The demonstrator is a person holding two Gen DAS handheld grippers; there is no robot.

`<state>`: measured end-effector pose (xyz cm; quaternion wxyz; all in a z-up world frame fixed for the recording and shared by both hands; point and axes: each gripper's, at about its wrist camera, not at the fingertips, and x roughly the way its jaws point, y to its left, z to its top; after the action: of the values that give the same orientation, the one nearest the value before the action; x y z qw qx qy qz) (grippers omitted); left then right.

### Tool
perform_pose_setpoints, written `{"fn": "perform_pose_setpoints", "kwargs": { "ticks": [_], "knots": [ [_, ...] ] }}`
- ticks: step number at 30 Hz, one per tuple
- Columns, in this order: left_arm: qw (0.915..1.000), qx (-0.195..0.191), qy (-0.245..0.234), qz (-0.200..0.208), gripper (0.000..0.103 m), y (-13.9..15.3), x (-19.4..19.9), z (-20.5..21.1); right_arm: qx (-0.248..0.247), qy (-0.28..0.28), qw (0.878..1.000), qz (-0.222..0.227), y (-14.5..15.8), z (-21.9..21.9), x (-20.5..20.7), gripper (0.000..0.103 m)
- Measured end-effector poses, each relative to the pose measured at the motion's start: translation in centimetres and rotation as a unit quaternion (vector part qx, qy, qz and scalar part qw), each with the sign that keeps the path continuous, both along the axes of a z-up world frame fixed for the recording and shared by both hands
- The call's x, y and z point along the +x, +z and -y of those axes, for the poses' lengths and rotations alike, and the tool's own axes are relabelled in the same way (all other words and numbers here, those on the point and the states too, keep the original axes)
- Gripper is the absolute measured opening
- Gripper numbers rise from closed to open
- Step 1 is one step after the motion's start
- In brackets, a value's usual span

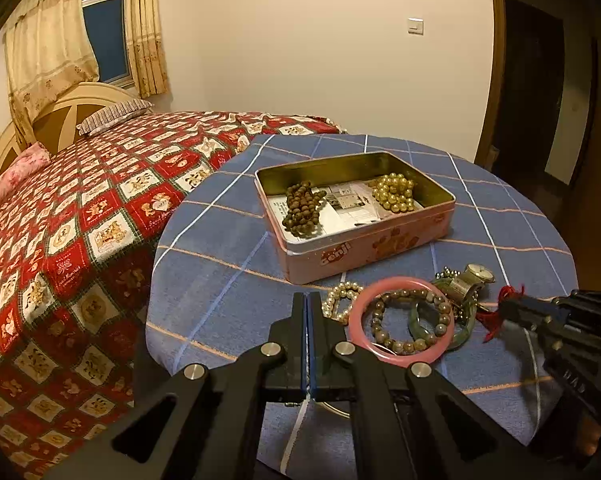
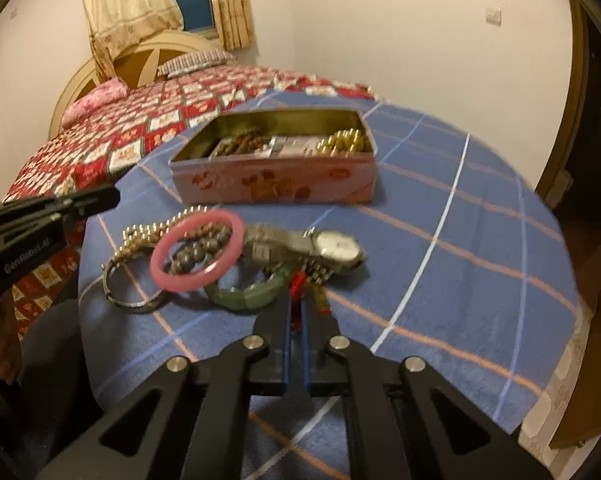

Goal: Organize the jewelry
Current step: 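Grasp the red-tasseled piece with the right gripper while the left grasps the white pearl necklace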

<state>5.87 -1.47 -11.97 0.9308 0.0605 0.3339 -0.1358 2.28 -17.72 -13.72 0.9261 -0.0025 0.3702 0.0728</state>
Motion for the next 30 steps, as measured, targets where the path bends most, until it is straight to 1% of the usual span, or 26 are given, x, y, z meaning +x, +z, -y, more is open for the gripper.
{"fn": "perform_pose_setpoints", "kwargs": {
  "ticks": [4,7,9,10,11,13,15,16,17,18,20,21,22,24,27,28,29,30],
  "knots": [
    [0.9999,-0.009,0.007,0.007,0.000,0.6,0.0,-0.8,0.001,0.000,1.000,0.019,1.1,0.1,-0.3,0.004],
    [0.9998,-0.017,0.007,0.004,0.000,0.7,0.2,-1.2,0.000,0.001,1.000,0.026,1.6,0.1,-0.4,0.004],
    [0.9995,-0.032,0.007,0.001,0.000,0.7,0.4,-1.5,0.003,0.001,1.000,0.026,1.6,0.1,-0.3,0.004],
    [0.9991,-0.041,0.005,-0.005,0.000,0.5,0.6,-1.6,0.003,0.001,1.000,0.026,1.6,0.2,-0.3,0.004],
    [0.9990,-0.040,0.004,-0.018,0.000,0.2,1.0,-1.6,0.003,0.002,1.000,0.024,1.6,0.2,-0.3,0.004],
    [0.9989,-0.022,0.009,-0.040,0.001,-0.8,1.7,-1.3,0.005,0.003,1.000,0.022,1.4,0.2,-0.2,0.004],
    [0.9983,-0.016,0.006,-0.056,0.004,-1.9,2.1,-1.0,0.007,0.004,1.000,0.019,1.3,0.2,-0.2,0.004],
    [0.9979,-0.014,0.005,-0.063,0.007,-2.3,2.3,-0.8,0.008,0.004,1.000,0.018,1.2,0.2,-0.1,0.004],
    [0.9975,-0.009,0.005,-0.070,0.016,-2.8,2.5,-0.6,0.010,0.004,1.000,0.015,1.0,0.2,-0.1,0.004],
    [0.9972,-0.007,0.006,-0.074,0.021,-3.1,2.6,-0.5,0.012,0.004,1.000,0.013,0.9,0.2,0.0,0.004],
    [0.9975,-0.004,0.009,-0.070,0.056,-3.3,2.5,-0.2,0.015,0.005,1.000,0.008,0.7,0.3,0.1,0.004],
    [0.9980,-0.004,0.010,-0.062,0.062,-3.1,2.4,-0.2,0.016,0.004,1.000,0.007,0.6,0.4,0.1,0.004],
    [0.9987,-0.005,0.007,-0.051,0.065,-2.9,2.1,-0.1,0.017,0.004,1.000,0.006,0.5,0.5,0.1,0.004],
    [0.9988,-0.002,-0.003,-0.048,0.065,-2.8,2.1,0.2,0.019,0.003,1.000,0.004,0.4,0.5,0.2,0.004],
    [0.9985,0.009,0.004,-0.054,0.065,-3.2,2.7,0.2,0.020,0.003,1.000,0.004,0.4,0.5,0.2,0.004],
    [0.9983,0.011,0.005,-0.056,0.064,-3.3,2.9,0.1,0.020,0.003,1.000,0.005,0.4,0.4,0.2,0.004],
    [0.9981,0.013,0.005,-0.060,0.060,-3.5,3.2,0.1,0.019,0.004,1.000,0.005,0.4,0.5,0.2,0.004],
    [0.9974,0.015,0.000,-0.070,0.058,-3.9,3.4,0.1,0.020,0.004,1.000,0.005,0.4,0.5,0.2,0.004]
  ]
}}
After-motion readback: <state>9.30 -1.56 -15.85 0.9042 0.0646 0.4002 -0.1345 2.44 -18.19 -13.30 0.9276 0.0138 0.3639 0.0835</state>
